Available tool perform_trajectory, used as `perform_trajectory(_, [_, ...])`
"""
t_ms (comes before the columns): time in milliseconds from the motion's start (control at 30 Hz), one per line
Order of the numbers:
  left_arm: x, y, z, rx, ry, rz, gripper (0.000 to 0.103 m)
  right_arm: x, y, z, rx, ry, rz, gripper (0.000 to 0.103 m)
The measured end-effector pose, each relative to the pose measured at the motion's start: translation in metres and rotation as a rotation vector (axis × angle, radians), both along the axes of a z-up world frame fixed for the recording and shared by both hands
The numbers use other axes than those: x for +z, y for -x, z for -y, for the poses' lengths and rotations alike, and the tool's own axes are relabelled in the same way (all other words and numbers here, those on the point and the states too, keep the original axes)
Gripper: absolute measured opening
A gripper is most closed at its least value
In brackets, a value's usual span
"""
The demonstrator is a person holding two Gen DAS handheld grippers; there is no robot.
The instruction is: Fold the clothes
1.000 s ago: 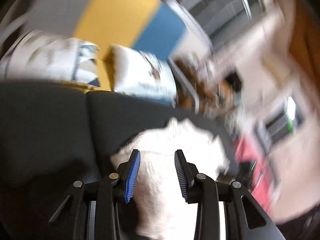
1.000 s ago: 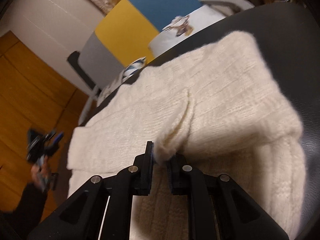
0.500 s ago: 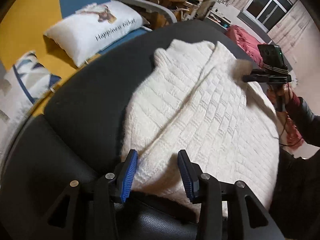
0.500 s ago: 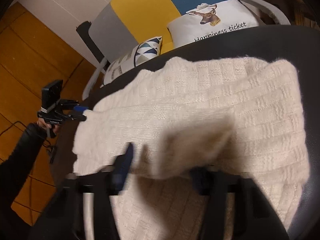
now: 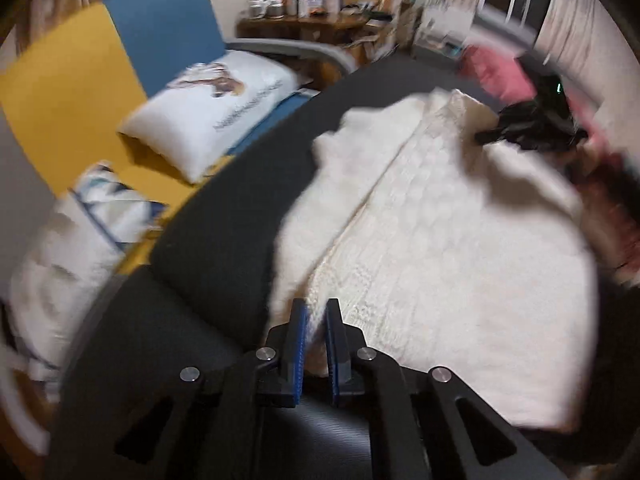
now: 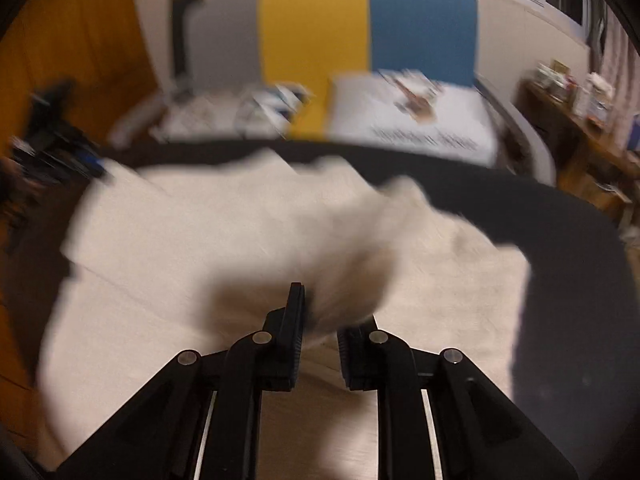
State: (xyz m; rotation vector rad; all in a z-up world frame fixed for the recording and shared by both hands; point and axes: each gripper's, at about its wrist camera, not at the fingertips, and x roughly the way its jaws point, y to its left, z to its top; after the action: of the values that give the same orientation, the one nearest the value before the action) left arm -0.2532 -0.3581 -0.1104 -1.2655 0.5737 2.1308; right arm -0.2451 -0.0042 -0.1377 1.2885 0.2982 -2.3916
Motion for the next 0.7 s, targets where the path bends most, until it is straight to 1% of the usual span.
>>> perform_trajectory(33, [-0.011, -0.005, -0.008, -0.013, 0.088, -0.025, 0.008, -0.014, 0.003, -0.001, -0.017, -0.034, 0.027, 0.016])
perform_trajectory(67, [-0.023, -0.011, -0.016, -0.046, 0.177, -0.05, 0.008, -0.021, 0.004, -0.004, -0.026, -0.031, 0.039, 0.016])
perform_trajectory(100, [-0.037, -0.018, -0.024, -0.083, 0.263, -0.073, 0.008, -0.022, 0.003, -0.009, -0.04, 0.0, 0.038, 0.016])
perform_trajectory(167, [-0.052, -0.025, -0.032, -0.101, 0.345, -0.125, 0.008, -0.023, 0.003, -0.014, -0.059, 0.024, 0.043, 0.016])
perform_trajectory(200, [-0.049, -0.021, -0.03, -0.069, 0.328, -0.115, 0.008, -0.025, 0.002, -0.015, -0.065, 0.032, 0.045, 0.016])
perform_trajectory(267, [-0.035, -0.006, -0.014, 0.056, 0.2, -0.047, 0.012, -0.025, 0.0, -0.02, -0.074, 0.044, 0.053, 0.016])
perform_trajectory(300, [-0.026, -0.001, -0.002, 0.132, 0.119, -0.026, 0.017, -0.025, -0.001, -0.023, -0.082, 0.056, 0.062, 0.016])
perform_trajectory(367, [-0.007, 0.006, 0.023, 0.278, -0.052, 0.015, 0.018, -0.024, -0.001, -0.03, -0.102, 0.095, 0.084, 0.017])
perform_trajectory(433, [0.013, -0.001, 0.052, 0.41, -0.268, 0.037, 0.02, -0.02, -0.002, -0.038, -0.125, 0.145, 0.107, 0.018])
perform_trajectory(467, [0.021, -0.008, 0.065, 0.457, -0.377, 0.055, 0.02, -0.011, -0.005, -0.039, -0.126, 0.128, 0.081, 0.018])
perform_trajectory(500, [0.026, -0.02, 0.081, 0.509, -0.518, 0.082, 0.023, -0.001, -0.01, -0.038, -0.126, 0.102, 0.047, 0.018])
perform_trajectory(533, [0.026, -0.029, 0.09, 0.545, -0.613, 0.101, 0.026, 0.009, -0.014, -0.038, -0.126, 0.077, 0.012, 0.018])
perform_trajectory(567, [0.023, -0.038, 0.098, 0.579, -0.696, 0.126, 0.026, 0.02, -0.017, -0.035, -0.108, 0.058, -0.024, 0.018])
perform_trajectory(633, [0.009, -0.06, 0.108, 0.66, -0.841, 0.174, 0.027, 0.039, -0.018, -0.013, -0.002, 0.043, -0.07, 0.018])
perform_trajectory(667, [0.0, -0.072, 0.111, 0.71, -0.902, 0.198, 0.027, 0.044, -0.016, 0.0, 0.045, 0.017, -0.089, 0.022])
perform_trajectory(700, [-0.01, -0.083, 0.115, 0.762, -0.962, 0.226, 0.028, 0.044, -0.01, 0.02, 0.093, -0.041, -0.102, 0.027])
